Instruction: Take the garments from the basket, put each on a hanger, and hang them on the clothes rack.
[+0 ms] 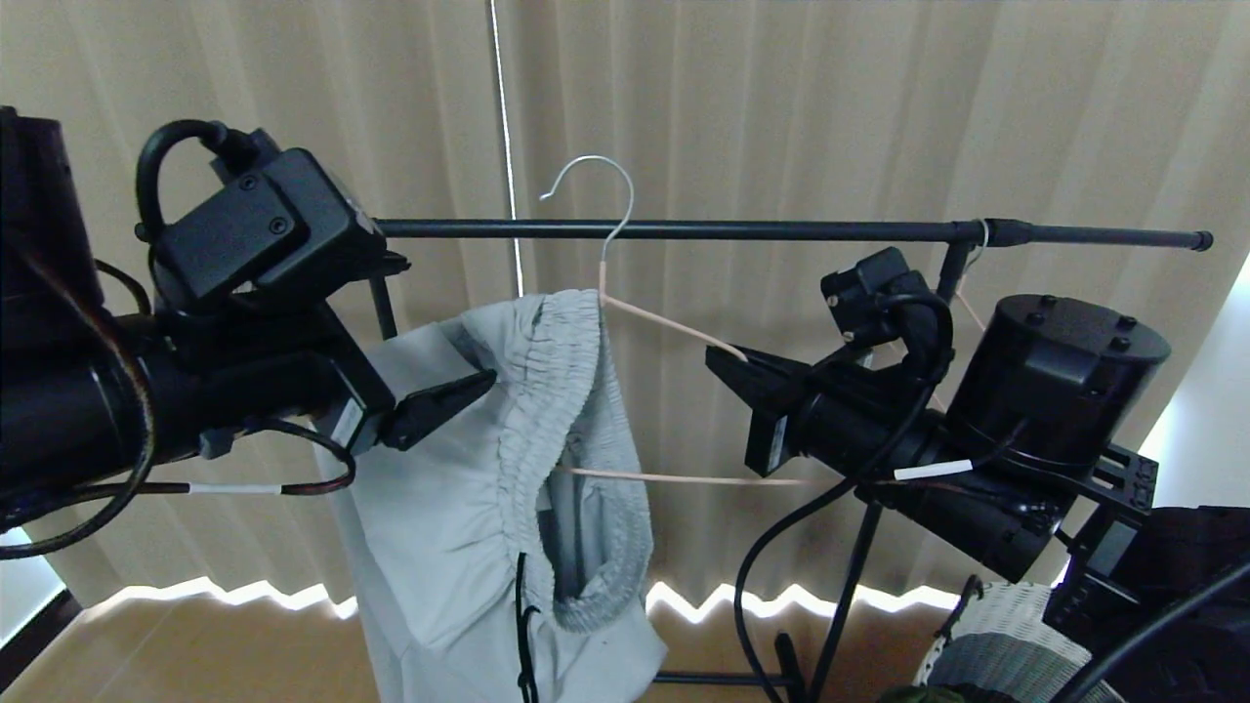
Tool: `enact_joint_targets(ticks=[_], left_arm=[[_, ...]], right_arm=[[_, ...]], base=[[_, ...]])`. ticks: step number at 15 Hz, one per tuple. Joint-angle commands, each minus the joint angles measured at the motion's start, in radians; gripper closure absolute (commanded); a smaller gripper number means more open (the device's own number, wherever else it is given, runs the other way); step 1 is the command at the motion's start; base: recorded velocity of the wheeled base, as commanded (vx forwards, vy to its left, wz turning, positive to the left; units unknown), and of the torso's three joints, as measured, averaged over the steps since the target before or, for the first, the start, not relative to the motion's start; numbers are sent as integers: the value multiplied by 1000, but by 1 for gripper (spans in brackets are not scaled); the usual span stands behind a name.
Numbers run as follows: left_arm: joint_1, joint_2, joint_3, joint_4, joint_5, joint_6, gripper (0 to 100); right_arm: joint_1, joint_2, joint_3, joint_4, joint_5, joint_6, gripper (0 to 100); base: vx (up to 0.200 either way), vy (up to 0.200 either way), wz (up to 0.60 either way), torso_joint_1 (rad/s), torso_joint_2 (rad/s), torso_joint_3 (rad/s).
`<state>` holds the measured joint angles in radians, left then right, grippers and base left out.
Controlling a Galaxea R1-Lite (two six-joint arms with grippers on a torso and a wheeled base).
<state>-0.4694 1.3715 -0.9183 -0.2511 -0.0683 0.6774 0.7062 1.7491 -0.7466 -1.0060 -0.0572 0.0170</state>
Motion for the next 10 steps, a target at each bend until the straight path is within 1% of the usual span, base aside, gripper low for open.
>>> enact_joint_targets(ticks=[1,2,4,7,10], left_arm=[[1,67,-30,-2,1,1,0],[3,75,-33,-5,2,2,0],[31,90,-28,-42,4,10,0],[34,90,-20,-50,4,39,0],[35,87,-11,-50,2,40,0]], right_arm=[[22,1,3,-17,11,-3,100],[27,1,9,-29,20,-15,100],[39,1,33,-68,54,-31,100],[49,1,44,-80,73,-31,100],[55,0,44,-80,83,-29,100]], base=[[0,0,0,0,0,0],[0,0,0,0,0,0],[0,0,0,0,0,0],[0,0,0,0,0,0],[0,0,0,0,0,0]])
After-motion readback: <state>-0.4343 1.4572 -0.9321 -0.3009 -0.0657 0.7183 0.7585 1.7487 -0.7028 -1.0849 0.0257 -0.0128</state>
